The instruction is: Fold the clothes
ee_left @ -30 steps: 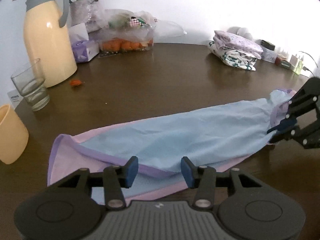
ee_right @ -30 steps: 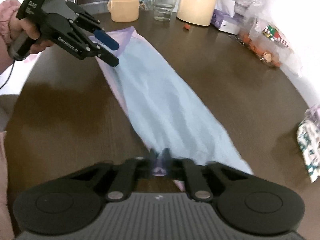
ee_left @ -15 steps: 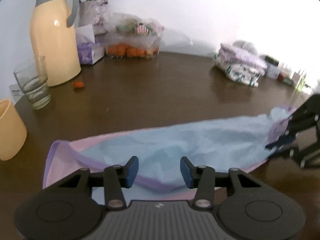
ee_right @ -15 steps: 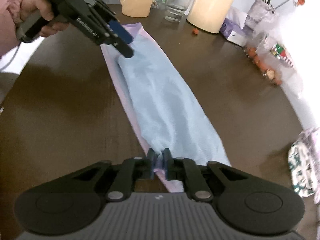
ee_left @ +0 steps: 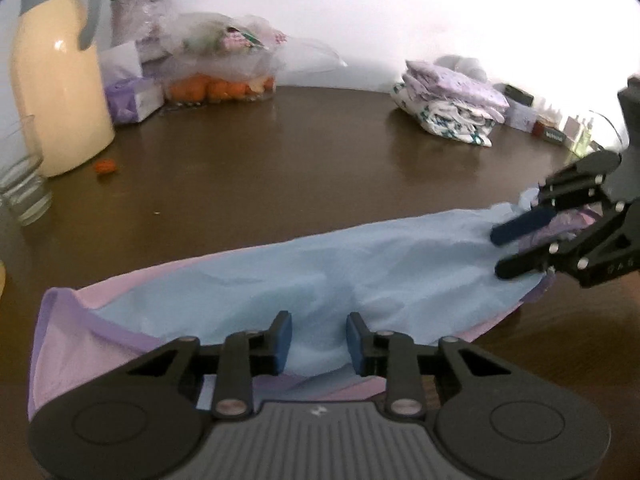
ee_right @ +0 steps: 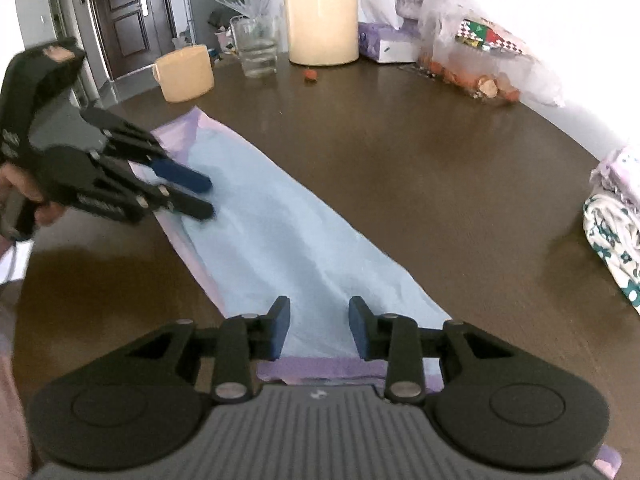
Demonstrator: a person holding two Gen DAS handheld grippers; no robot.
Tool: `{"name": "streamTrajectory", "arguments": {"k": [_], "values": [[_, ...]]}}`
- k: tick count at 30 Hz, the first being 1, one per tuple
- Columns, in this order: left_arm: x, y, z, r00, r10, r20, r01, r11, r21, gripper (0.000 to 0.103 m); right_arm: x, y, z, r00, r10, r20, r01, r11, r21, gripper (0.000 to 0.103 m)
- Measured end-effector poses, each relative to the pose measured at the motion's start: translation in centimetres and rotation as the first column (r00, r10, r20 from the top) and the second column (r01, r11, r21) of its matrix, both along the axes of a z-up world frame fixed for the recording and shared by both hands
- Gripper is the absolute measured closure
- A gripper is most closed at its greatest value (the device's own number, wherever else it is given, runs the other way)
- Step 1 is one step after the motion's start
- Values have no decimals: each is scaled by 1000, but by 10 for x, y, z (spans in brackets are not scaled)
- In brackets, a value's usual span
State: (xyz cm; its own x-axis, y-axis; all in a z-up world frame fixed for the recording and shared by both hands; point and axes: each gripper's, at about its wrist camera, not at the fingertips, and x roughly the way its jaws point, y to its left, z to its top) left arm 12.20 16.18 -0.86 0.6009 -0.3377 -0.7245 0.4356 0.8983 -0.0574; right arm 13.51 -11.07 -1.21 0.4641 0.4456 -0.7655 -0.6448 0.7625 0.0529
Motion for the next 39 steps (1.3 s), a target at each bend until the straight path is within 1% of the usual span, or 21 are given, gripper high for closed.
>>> {"name": "streamTrajectory", "arguments": {"k": [4,5,6,8,10,11,12,14,15,17,20,22,23,27,30,32,34,35,36,37,39], "values": [[0,15,-1,999,44,7,-44,999,-8,74,-7,-22,-8,999,-39,20,38,999,19,71],[0,18,0,998,54,11,-54,999,-2,74,-9,-30,-9,998,-54,24,54,998,21,69],[-1,20,0,998,62,15,-62,998,2,74,-10,-38,-9,997,-78,20,77,996,37,63],[-2,22,0,997,73,19,-74,997,15,74,-10,-53,-10,992,-125,12,124,991,46,63],[-2,22,2,996,84,17,-84,996,30,74,-10,-62,-9,989,-145,5,145,988,55,63],[-1,21,4,995,99,9,-99,994,37,71,-10,-65,-7,988,-152,-2,152,987,60,62],[-1,16,8,995,93,19,-93,995,29,69,-10,-68,-3,988,-156,-16,157,983,95,62],[-2,4,18,996,67,52,-67,998,7,68,-11,-74,9,986,-165,-9,164,972,169,63],[-2,-5,20,997,44,63,-44,999,-3,68,-10,-74,16,984,-176,11,171,969,180,63],[-1,-29,21,997,-15,74,15,1000,-6,68,-6,-73,21,972,-225,69,216,969,121,63],[0,-53,14,995,-71,67,70,997,23,68,2,-83,16,957,-285,49,279,955,100,64],[3,-56,5,997,-65,46,63,997,43,69,1,-97,6,948,-316,26,313,945,92,64],[4,-55,1,998,-56,35,55,998,44,71,-2,-105,2,943,-332,14,329,939,96,64],[3,-49,-5,999,-37,40,37,999,13,72,-14,-135,-12,922,-387,-22,387,915,118,64],[0,-51,-6,998,-35,52,33,999,30,72,-19,-147,-16,917,-400,-16,398,907,139,65],[0,-54,-3,999,-25,48,23,999,39,71,-20,-147,-15,915,-402,-18,400,905,145,65],[-1,-58,2,998,-20,54,17,999,45,69,-23,-148,-9,918,-395,-19,392,902,179,65],[-3,-59,6,998,-21,68,17,999,47,64,-29,-150,-1,917,-398,-12,391,894,217,64],[-5,-62,11,996,-25,82,21,999,47,63,-35,-153,8,911,-413,0,401,882,247,60],[-8,-65,15,995,-33,93,29,999,46,63,-41,-157,18,903,-429,12,410,869,276,54],[-12,-71,24,992,-52,111,48,998,44,63,-52,-168,29,871,-491,27,464,839,286,46]]}}
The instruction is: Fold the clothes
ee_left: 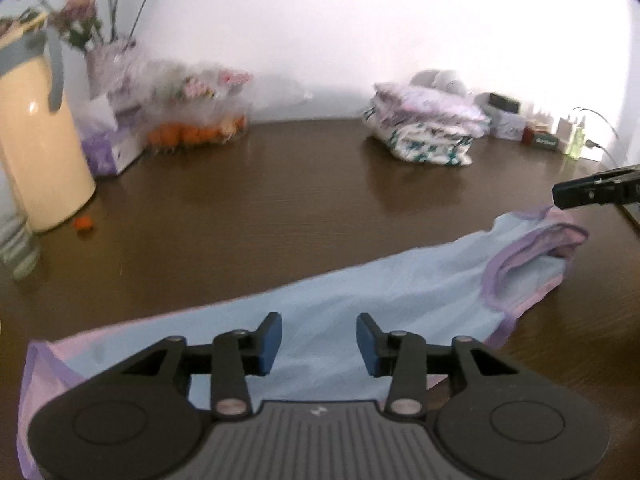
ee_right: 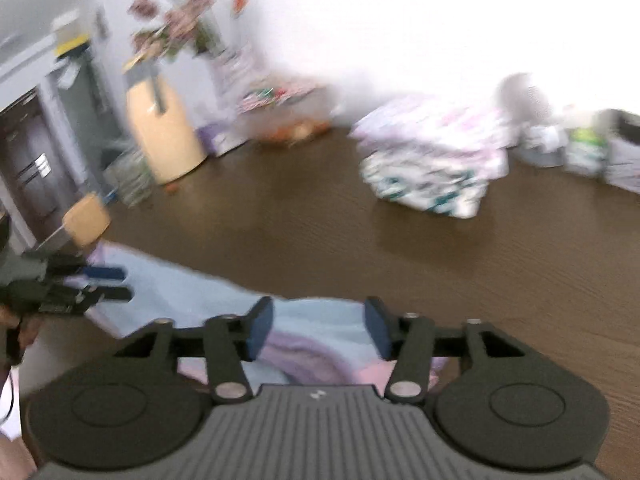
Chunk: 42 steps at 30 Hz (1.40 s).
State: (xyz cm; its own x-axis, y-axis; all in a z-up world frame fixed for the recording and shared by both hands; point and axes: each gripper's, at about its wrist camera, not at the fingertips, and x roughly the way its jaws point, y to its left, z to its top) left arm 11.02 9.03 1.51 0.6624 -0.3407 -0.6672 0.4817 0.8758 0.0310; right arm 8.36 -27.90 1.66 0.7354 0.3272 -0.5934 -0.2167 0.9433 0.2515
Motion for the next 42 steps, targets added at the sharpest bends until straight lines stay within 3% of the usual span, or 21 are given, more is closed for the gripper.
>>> {"name": "streamTrajectory", "arguments": {"k": [4,5,8,12,17,18,21,25,29,35,38,42], "values": [[-5,-20,7,999,-54,11,54,999,4,66,-7,-29,-12,984,-148,-99,151,988,23,46],[-6,-26,7,997,-72,6,72,997,3,67,-8,-34,-18,979,-161,-127,169,984,53,46],[-5,-48,6,991,-132,-7,132,991,4,84,-7,-44,-33,964,-183,-195,211,968,136,46],[0,-76,-1,983,-181,-24,182,983,30,88,0,-44,-47,954,-179,-240,232,949,214,46],[5,-95,-23,976,-205,-71,209,976,62,94,0,-36,-55,951,-189,-246,253,931,263,62],[4,-96,-24,976,-207,-64,211,975,63,95,1,-34,-56,951,-191,-245,255,929,269,69],[6,-96,-25,977,-205,-66,209,976,57,95,2,-29,-58,950,-197,-241,261,925,276,76],[5,-95,-24,978,-200,-68,203,978,48,93,3,-29,-58,948,-209,-241,275,919,283,92],[0,-87,-15,978,-203,-46,204,979,13,91,1,-31,-47,952,-224,-210,276,924,264,93],[-3,-59,-5,986,-165,-21,166,986,10,91,3,-34,-23,956,-256,-145,278,946,164,93],[1,-51,-7,984,-174,-33,174,985,-7,91,5,-31,-6,961,-257,-99,265,961,84,93],[7,-57,-11,971,-236,-43,234,971,-41,91,12,6,21,986,-166,-23,163,983,-78,93]]}}
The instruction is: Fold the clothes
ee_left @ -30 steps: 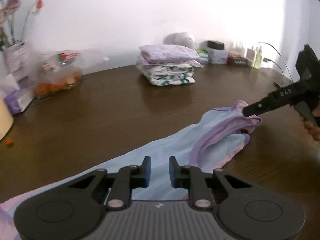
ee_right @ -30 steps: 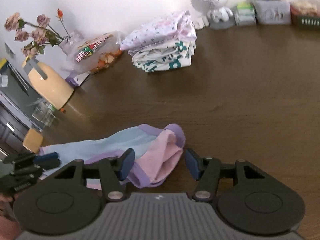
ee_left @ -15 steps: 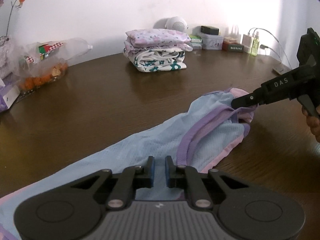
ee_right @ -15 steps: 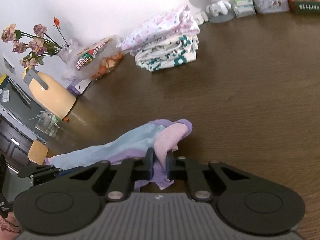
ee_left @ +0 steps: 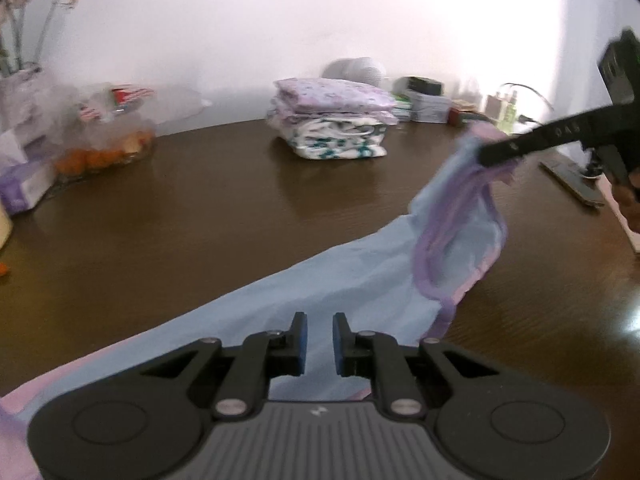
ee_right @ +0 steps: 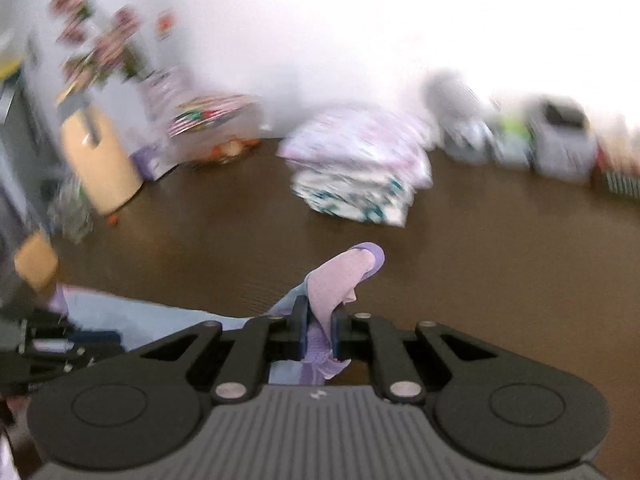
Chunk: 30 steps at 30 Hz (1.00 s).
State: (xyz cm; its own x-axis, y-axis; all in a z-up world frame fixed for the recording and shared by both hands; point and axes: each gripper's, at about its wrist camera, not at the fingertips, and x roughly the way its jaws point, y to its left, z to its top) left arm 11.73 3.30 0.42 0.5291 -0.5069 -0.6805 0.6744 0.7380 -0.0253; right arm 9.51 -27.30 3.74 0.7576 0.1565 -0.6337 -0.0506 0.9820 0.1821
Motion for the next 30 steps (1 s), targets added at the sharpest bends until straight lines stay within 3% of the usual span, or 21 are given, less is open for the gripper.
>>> {"name": "streamTrajectory", "arguments": {"k": [6,10,15,20,22,24,27,30], "values": [[7,-30,-12,994,-108,-18,109,994,21,85,18,75,19,982,187,-16,-187,963,-194,93],[1,-19,-13,996,-88,-19,87,996,-28,82,31,116,6,954,285,-92,-298,931,-212,93],[-11,19,-1,1000,-10,7,11,998,-70,76,42,144,-17,928,342,-150,-366,914,-178,93],[-17,49,0,997,74,-4,-74,994,-77,74,46,149,-34,910,370,-187,-392,914,-101,85],[-16,58,1,994,105,-8,-105,991,-83,74,42,142,-27,907,383,-172,-394,918,-34,70],[-12,64,5,991,130,-8,-131,987,-95,74,33,125,-10,913,392,-117,-393,920,15,69],[-7,60,12,992,127,9,-125,986,-114,76,18,94,14,941,336,-45,-337,942,-3,69],[-4,40,18,996,83,24,-79,987,-139,77,15,68,12,969,244,-48,-247,966,-76,70]]}}
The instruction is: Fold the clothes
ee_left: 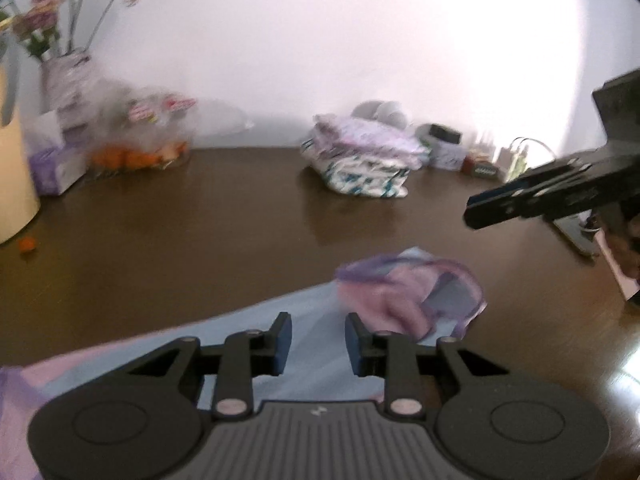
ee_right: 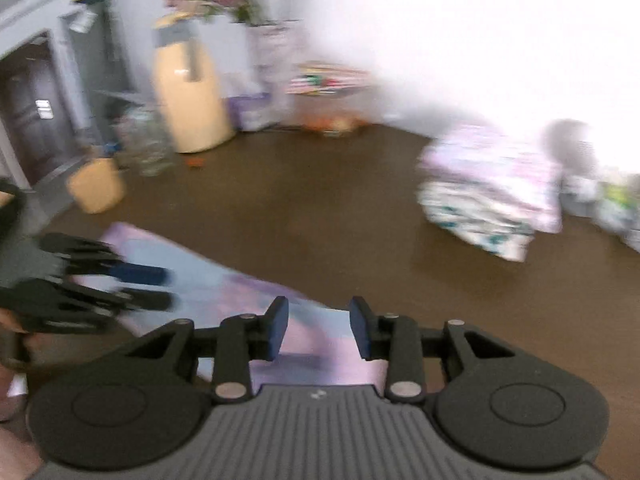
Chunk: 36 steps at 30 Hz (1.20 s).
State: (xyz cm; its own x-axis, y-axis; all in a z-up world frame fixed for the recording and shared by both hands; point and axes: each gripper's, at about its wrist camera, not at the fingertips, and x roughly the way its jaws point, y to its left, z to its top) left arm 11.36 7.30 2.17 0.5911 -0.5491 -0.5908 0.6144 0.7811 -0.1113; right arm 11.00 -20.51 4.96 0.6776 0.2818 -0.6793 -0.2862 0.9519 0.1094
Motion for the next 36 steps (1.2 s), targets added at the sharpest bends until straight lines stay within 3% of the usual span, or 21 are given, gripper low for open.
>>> {"name": "streamTrajectory", "arguments": {"k": [2,4,9,14,20,23,25,28,29,30,34,35,36], "values": [[0,-17,2,999,-42,5,42,999,-17,82,1,-13,-9,999,-42,-11,42,999,-24,73],[1,-35,2,997,-82,1,82,997,-8,82,3,-18,-24,998,-38,-58,39,999,16,79],[12,-63,-14,997,-76,-33,79,992,94,84,7,-5,-45,995,40,-87,-32,995,92,82],[25,-60,-32,995,-39,-87,48,994,99,84,18,12,-62,991,95,-99,-84,990,110,84],[23,-55,-30,996,-38,-79,46,994,95,83,17,11,-71,992,94,-86,-82,988,130,84],[15,-52,-16,998,-43,-41,46,996,79,71,10,-4,-58,995,78,-57,-66,980,189,77],[9,-50,-8,999,-47,-16,48,996,72,65,3,-17,-46,999,38,-24,-32,980,198,60],[0,-47,1,998,-55,18,54,996,65,46,1,-36,-46,999,-15,-39,23,977,214,46],[-1,-48,1,998,-61,25,59,996,68,34,2,-43,-49,998,-33,-57,45,973,227,43],[-3,-50,1,997,-66,30,64,995,71,30,3,-48,-53,996,-48,-80,66,967,248,41],[-3,-56,-3,997,-76,25,74,994,81,32,7,-57,-68,990,-59,-126,96,946,311,41],[-2,-57,-4,997,-75,28,72,994,86,36,7,-57,-71,990,-58,-130,98,942,321,41],[0,-58,-5,997,-76,28,73,993,91,50,7,-56,-73,990,-55,-130,95,942,323,41]]}}
